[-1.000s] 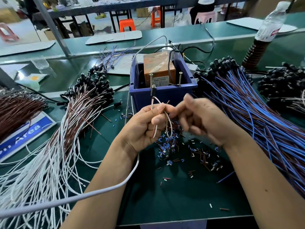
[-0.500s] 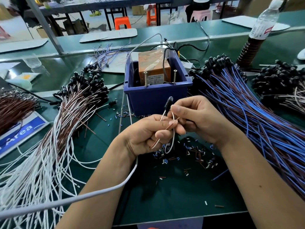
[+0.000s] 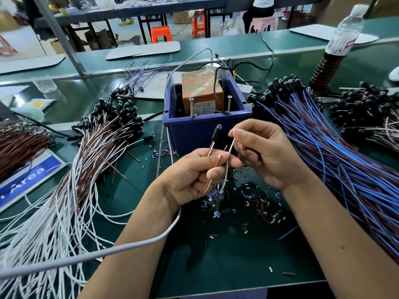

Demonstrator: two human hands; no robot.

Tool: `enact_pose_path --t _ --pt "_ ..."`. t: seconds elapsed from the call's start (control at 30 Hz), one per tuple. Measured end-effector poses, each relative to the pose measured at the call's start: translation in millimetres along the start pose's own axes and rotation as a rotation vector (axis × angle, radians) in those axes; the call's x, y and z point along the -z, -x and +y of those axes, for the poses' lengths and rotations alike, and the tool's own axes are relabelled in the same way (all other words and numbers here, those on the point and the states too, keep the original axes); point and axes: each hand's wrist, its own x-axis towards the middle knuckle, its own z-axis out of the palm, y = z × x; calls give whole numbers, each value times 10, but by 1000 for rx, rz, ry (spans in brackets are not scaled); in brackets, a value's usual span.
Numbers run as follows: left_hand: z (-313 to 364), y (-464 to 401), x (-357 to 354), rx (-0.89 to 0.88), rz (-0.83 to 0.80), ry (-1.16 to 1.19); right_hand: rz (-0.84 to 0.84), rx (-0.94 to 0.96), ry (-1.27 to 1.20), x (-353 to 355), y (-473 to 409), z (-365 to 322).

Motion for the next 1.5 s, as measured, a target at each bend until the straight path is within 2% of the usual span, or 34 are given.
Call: enact_pose_path --t 0.3,0.53,0.87,1.13,1.33,1.5 --pt "-5 -4 1 -38 -32 45 54 146 -104 -140 4 95" --pt "-10 -18 5 -144 -16 95 -21 -3 -67 -185 5 108" --pt "1 -8 -27 -126 20 32 -46 -3 38 -170 24 54" --pt "94 42 -77 -257 65 160 112 129 -72 -115 -36 14" --pt "194 112 -75 -344 45 372 380 253 206 -143 -49 111" --pt "197 143 -56 -415 53 457 587 430 593 -141 -22 160"
